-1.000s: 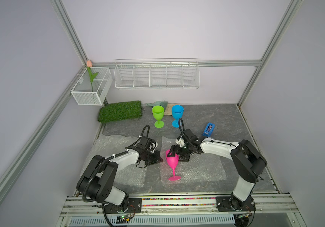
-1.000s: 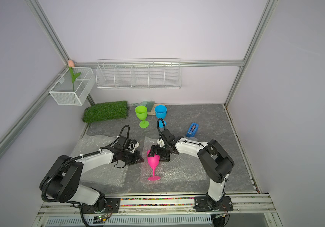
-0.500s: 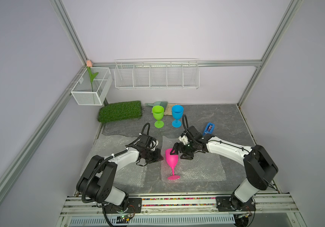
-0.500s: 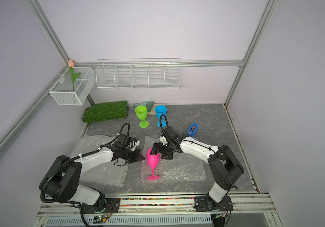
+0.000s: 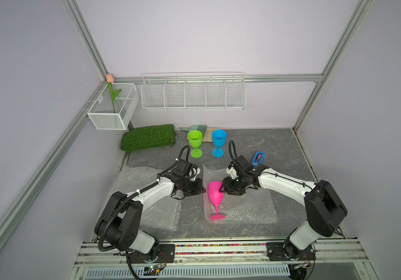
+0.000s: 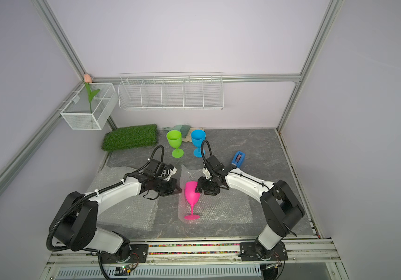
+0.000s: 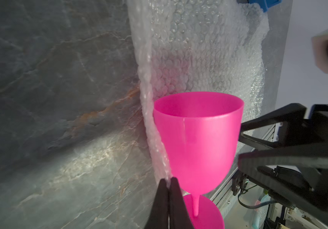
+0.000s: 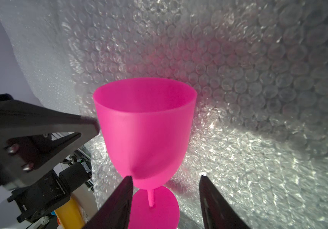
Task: Wrap wine glasses in bubble wrap
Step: Place the wine glass on the bubble wrap, then wrap the wine glass in bubble wrap.
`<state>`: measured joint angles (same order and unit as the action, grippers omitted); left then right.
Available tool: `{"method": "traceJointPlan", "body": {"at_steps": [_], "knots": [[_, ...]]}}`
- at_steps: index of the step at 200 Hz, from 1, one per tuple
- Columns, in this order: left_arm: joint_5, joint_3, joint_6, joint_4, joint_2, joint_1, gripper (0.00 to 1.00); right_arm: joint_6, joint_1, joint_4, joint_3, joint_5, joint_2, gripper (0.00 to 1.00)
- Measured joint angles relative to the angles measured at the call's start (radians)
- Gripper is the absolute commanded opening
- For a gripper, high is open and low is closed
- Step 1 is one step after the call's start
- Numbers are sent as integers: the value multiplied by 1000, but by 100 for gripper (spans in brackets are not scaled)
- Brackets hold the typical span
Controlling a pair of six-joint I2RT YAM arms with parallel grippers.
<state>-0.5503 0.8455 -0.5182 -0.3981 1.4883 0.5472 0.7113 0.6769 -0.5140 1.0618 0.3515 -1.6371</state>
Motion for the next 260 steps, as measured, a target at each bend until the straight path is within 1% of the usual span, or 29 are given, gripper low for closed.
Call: {"method": "traceJointPlan", "body": {"at_steps": [39,72,133,153,184,216,236,260], "knots": [[3,81,-3,-23,26,51,0,-8,-26,30,-42,0,-19,51],[7,175,-7,-32,106,108,0,-9,-49,63,-78,1,-48,51],[8,317,-30,-36,254,195,0,-13,-91,116,-141,13,-45,50],[2,354,-34,-34,296,219,0,-13,-122,135,-188,13,-2,50],[-8,391,-38,-33,342,243,0,-6,-186,145,-257,24,130,48],[-24,415,-38,-35,372,255,0,47,-243,232,-301,89,246,47],[-24,420,-37,-37,376,260,0,95,-267,304,-312,139,258,46],[-24,420,-37,-39,376,264,0,139,-270,383,-311,195,224,45]]}}
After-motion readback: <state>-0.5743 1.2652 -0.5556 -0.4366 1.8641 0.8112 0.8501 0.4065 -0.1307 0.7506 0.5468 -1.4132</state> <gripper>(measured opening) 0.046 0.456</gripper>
